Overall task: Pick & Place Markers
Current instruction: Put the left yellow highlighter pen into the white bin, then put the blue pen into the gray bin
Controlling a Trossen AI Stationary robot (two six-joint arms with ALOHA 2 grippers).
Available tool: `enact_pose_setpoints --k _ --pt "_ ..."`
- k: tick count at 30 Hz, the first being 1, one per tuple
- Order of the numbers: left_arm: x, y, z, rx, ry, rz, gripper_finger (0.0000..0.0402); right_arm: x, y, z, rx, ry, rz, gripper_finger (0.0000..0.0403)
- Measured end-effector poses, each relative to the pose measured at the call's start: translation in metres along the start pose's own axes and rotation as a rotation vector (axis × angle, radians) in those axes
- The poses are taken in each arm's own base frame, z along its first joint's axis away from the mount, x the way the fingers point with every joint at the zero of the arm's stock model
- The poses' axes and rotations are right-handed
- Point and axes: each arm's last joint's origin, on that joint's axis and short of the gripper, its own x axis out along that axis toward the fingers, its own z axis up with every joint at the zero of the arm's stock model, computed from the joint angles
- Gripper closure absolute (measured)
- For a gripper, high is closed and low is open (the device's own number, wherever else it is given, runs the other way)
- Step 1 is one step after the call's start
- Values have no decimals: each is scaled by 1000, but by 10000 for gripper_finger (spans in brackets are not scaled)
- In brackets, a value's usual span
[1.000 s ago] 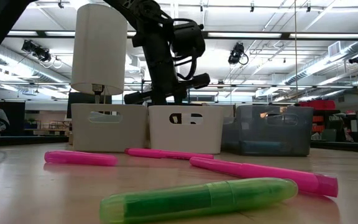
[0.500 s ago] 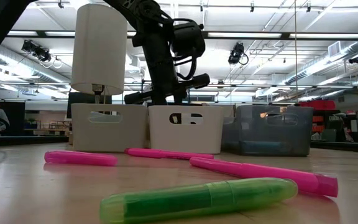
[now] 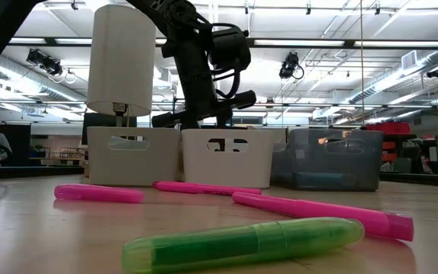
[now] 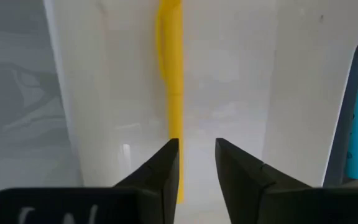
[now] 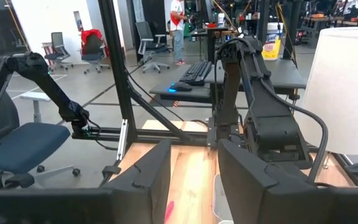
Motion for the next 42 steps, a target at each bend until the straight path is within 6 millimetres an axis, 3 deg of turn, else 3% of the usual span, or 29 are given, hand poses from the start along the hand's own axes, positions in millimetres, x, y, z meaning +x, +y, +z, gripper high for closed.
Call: enact_pose_setpoints --k 17,25,42 --pt "0 -2 0 2 -2 -17 278 0 0 0 5 0 0 269" --pt "-6 -7 0 95 61 -97 278 0 0 -3 138 28 8 269" --pt "-68 -13 3 340 19 -282 278 0 0 -6 94 58 5 269"
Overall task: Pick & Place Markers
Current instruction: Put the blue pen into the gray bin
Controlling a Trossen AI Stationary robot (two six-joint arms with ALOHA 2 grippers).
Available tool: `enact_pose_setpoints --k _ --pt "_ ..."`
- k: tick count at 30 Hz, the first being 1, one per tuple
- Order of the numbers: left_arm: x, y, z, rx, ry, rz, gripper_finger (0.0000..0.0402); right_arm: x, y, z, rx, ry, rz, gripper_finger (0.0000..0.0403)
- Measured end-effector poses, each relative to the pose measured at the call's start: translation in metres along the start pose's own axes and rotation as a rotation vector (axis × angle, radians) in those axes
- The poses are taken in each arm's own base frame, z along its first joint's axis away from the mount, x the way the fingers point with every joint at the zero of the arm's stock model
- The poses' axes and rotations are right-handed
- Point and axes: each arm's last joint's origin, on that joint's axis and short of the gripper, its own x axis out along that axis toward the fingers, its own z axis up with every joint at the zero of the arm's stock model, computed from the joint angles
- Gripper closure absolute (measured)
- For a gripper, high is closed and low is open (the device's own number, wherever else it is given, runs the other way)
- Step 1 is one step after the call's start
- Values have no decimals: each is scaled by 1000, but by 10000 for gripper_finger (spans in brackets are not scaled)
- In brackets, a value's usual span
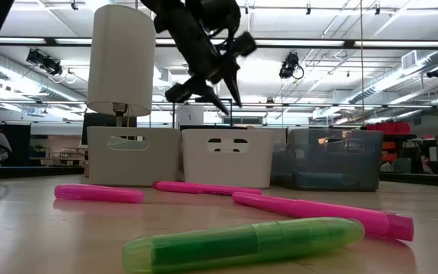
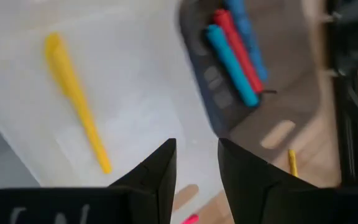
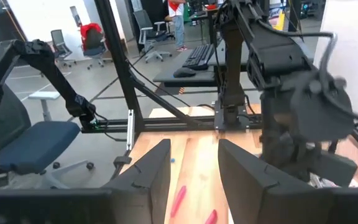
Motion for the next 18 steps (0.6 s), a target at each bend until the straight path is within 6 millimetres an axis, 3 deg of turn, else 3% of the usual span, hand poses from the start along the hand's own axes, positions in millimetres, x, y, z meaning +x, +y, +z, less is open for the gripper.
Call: enact_pose_setpoints --k 12,18 --pt "-46 -16 -3 420 23 -218 278 0 0 0 7 0 -2 269" --pt "-73 -27 -15 617 1 -331 278 0 0 0 58 0 -2 269"
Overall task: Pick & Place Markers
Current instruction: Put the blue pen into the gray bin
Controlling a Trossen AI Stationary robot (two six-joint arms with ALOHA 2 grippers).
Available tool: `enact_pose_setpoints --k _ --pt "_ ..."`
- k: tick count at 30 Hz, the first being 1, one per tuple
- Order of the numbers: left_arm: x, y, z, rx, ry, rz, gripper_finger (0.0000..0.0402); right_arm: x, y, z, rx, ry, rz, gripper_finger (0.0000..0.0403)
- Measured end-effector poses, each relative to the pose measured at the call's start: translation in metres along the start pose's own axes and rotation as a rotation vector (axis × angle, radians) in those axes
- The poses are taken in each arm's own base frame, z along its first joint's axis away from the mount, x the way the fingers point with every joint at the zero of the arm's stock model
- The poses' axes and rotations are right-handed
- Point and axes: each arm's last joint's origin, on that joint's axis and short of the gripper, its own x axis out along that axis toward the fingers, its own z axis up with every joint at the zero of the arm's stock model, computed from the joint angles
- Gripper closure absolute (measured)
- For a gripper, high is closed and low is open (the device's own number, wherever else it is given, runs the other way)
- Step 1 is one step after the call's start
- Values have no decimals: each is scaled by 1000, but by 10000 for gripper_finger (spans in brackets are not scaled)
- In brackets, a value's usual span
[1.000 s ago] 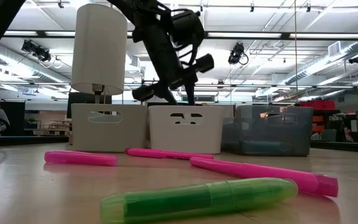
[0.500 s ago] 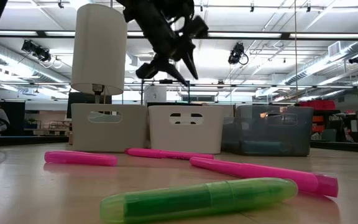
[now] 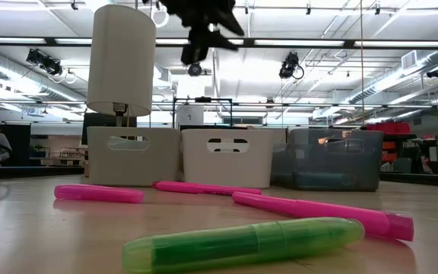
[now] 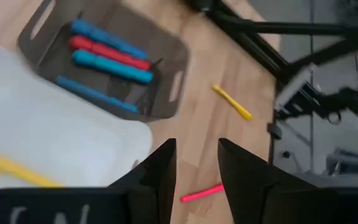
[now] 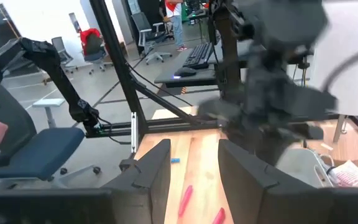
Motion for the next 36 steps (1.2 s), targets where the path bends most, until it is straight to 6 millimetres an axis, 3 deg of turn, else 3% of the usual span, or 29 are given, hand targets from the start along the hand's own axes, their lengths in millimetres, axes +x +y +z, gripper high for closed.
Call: enact_pose_setpoints --k 10,17,26,36 --pt "-38 -65 -13 354 -220 -64 278 0 0 -2 91 17 -4 269" --pt "-47 -96 -26 466 -284 -140 278 0 -1 -4 116 45 -8 269" --pt "-52 -117 -41 587 -337 -104 278 0 -1 -5 138 49 -9 269" --pt "-52 -118 -41 585 -340 -100 278 0 -1 -5 135 49 -10 269"
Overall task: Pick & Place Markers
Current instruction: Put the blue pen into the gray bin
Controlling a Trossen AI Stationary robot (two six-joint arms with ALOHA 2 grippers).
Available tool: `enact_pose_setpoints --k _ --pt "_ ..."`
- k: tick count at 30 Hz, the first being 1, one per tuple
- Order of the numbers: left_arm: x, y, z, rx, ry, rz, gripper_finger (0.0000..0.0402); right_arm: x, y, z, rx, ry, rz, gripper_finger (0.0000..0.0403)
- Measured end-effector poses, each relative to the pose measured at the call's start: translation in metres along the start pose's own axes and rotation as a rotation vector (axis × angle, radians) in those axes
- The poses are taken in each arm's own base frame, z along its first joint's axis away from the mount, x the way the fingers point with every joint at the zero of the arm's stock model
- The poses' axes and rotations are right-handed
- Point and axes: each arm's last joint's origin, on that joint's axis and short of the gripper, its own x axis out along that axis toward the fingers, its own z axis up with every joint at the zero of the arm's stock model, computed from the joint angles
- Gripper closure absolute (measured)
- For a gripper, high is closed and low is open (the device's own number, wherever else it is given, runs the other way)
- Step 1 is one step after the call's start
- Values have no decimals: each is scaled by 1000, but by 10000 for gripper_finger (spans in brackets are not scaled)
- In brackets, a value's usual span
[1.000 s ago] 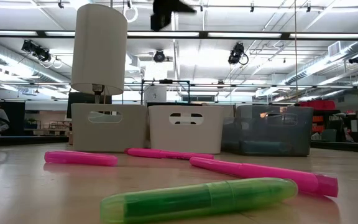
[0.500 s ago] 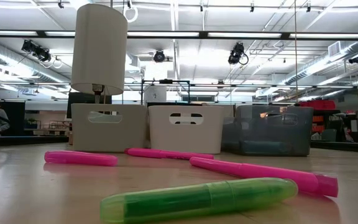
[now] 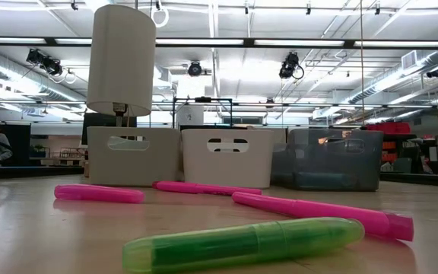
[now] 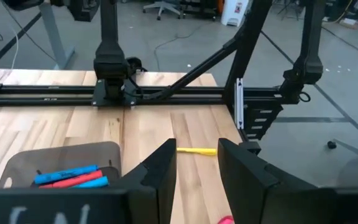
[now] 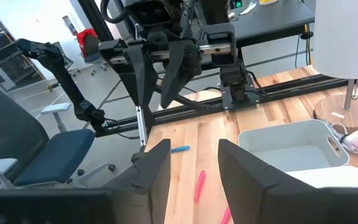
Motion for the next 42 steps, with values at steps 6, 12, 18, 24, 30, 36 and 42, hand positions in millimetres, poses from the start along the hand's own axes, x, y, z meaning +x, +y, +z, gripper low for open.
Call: enact_pose_setpoints --k 6,12,18,24,30,36,42 --pt "0 0 1 -4 -7 0 278 0 1 0 4 6 18 266" --pt "0 0 1 -27 -15 -1 278 0 2 -1 4 23 74 262" --pt "0 0 3 -45 -32 -3 278 0 3 0 3 16 79 262" --pt "0 0 1 -87 -16 -2 278 -7 3 3 -60 -29 36 262" --pt "0 -3 1 -99 -12 -11 278 -31 5 3 -116 -73 -81 267" --pt "0 -5 1 -97 -12 -10 278 -56 5 -2 -135 -123 -167 280" --pt "0 -5 1 -102 -12 -9 278 -80 4 -16 -124 -148 -230 289"
